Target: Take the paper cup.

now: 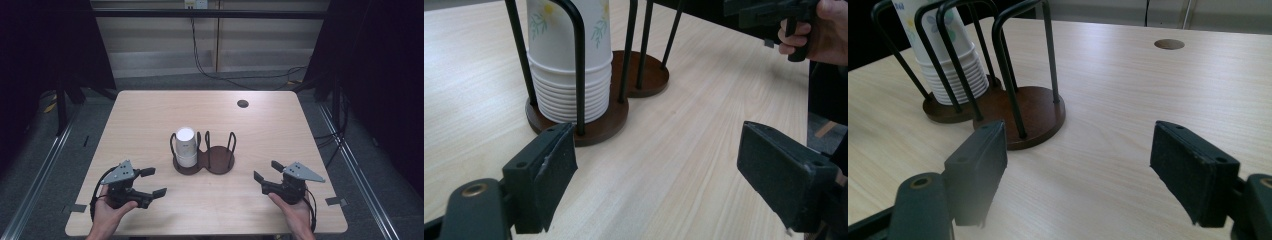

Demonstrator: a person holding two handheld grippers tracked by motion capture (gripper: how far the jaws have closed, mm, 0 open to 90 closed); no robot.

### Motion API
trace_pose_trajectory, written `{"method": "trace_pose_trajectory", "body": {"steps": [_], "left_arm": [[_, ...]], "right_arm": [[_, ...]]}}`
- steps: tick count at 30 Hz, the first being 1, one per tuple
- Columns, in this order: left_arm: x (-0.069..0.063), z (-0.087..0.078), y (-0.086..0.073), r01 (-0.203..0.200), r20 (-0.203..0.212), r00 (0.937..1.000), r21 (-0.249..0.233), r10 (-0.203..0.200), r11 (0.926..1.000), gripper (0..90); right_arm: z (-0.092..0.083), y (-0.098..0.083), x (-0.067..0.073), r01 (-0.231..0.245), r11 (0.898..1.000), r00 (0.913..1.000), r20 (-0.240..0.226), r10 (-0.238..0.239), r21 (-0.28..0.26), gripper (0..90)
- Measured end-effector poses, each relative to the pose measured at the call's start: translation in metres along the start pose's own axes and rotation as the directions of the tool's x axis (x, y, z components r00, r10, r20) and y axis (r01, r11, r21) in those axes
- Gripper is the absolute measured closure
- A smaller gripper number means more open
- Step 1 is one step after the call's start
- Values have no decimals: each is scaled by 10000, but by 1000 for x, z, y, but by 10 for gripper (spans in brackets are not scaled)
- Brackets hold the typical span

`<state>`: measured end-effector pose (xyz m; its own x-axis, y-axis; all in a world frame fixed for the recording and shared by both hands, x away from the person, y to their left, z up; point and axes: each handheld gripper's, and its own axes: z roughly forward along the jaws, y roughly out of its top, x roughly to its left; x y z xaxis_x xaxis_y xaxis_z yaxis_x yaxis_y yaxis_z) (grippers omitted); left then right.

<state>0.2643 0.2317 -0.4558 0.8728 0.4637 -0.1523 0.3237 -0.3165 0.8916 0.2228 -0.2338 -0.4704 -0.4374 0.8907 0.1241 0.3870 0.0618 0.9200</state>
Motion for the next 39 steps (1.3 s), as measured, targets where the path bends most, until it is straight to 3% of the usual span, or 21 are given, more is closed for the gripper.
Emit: {"method": "trace_pose_trajectory", "body": {"steps": [9, 17, 23, 26, 33, 34, 39], "left_arm": [[0, -1, 4, 124, -64, 9999, -13, -124, 9999, 184], [5, -8, 16, 458, 69, 9989, -227, -457, 9987, 255], [9, -11, 30, 338, 43, 9994, 65, -338, 9994, 283], [11, -9, 42, -11, 4, 10000, 157, 11, 9999, 282], [19, -3, 58, -32, -294, 9996, 416, 44, 9991, 250], [23, -1, 63, 69, -222, 9997, 663, -54, 9978, 236], [27, 1, 74, 1, -169, 9999, 578, 9, 9983, 240]], "right_arm": [[-2, 1, -2, -214, 9997, 9983, -533, 218, 70, 241], [-5, 2, 2, -15, 10000, 9966, -823, 19, 50, 264], [-3, 2, 3, 52, 9999, 9959, -907, -43, 101, 256], [-3, 2, 6, 98, 9999, 9942, -1070, -82, 142, 246], [-5, 1, 7, 166, 9995, 9945, -1043, -136, 280, 255], [-4, 1, 7, 157, 9994, 9937, -1118, -123, 294, 258], [-2, 0, 6, 156, 9991, 9917, -1284, -105, 384, 258]]}}
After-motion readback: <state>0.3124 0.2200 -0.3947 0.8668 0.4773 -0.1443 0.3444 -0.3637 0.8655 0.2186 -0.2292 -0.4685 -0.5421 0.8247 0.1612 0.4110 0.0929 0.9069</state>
